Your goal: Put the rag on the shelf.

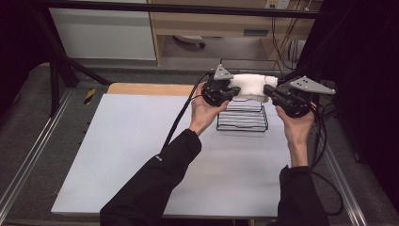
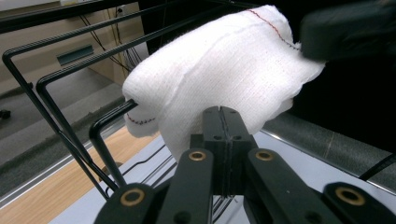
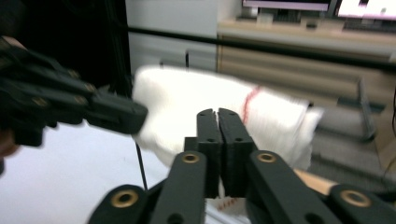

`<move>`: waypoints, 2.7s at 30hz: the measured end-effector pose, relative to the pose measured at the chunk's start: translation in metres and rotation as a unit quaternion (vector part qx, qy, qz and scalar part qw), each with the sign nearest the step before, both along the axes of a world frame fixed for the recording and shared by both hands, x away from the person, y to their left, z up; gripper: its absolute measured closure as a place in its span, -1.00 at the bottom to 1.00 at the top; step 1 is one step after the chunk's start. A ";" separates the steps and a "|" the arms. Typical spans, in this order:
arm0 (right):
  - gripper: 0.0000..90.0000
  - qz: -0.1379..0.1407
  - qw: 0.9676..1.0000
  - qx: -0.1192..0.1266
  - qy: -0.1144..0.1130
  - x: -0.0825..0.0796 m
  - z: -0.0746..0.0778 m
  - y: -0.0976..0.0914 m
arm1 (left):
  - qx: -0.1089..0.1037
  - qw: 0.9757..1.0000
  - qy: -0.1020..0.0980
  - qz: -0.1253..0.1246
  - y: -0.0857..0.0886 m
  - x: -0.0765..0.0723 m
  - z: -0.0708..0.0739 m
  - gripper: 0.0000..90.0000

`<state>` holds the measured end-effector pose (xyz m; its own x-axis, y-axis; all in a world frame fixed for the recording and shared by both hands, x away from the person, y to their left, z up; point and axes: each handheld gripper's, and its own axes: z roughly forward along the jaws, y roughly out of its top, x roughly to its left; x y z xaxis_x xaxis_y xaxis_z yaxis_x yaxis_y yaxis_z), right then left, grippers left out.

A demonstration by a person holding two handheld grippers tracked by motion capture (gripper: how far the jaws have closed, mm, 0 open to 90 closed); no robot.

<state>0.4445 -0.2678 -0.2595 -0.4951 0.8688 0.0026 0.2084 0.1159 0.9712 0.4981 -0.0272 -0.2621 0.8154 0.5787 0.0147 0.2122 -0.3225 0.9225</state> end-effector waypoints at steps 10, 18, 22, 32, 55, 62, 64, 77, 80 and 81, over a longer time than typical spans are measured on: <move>1.00 -0.030 0.999 0.002 0.024 0.019 -0.027 -0.001 | 0.009 1.000 -0.005 0.010 -0.004 0.005 -0.006 1.00; 0.92 -0.026 1.000 0.001 0.014 0.016 -0.027 -0.001 | 0.008 1.000 -0.007 0.006 0.000 0.002 -0.005 0.96; 0.84 -0.015 1.000 0.003 0.011 0.008 -0.023 -0.001 | 0.006 1.000 -0.006 0.001 0.006 -0.004 -0.003 0.86; 0.43 0.005 1.000 0.012 0.013 -0.011 -0.018 0.003 | 0.014 1.000 0.005 -0.002 0.033 -0.022 -0.005 0.36; -0.75 0.055 0.994 -0.005 0.094 -0.037 -0.067 0.030 | 0.034 0.994 0.079 0.063 0.193 -0.092 -0.085 -0.69; -0.87 0.060 0.992 0.004 0.107 -0.046 -0.092 0.028 | 0.031 0.989 0.100 0.103 0.248 -0.114 -0.118 -0.84; -0.91 0.062 0.992 -0.003 0.114 -0.048 -0.101 0.027 | 0.029 0.988 0.104 0.114 0.261 -0.119 -0.127 -0.87; -0.98 0.091 0.982 -0.012 0.164 -0.065 -0.154 0.018 | 0.037 0.980 0.131 0.148 0.313 -0.143 -0.169 -0.88; -0.98 0.096 0.980 -0.013 0.174 -0.070 -0.163 0.016 | 0.036 0.980 0.129 0.144 0.319 -0.147 -0.173 -0.87; -0.98 0.097 0.979 -0.012 0.181 -0.072 -0.166 0.015 | 0.038 0.981 0.127 0.145 0.321 -0.148 -0.173 -0.87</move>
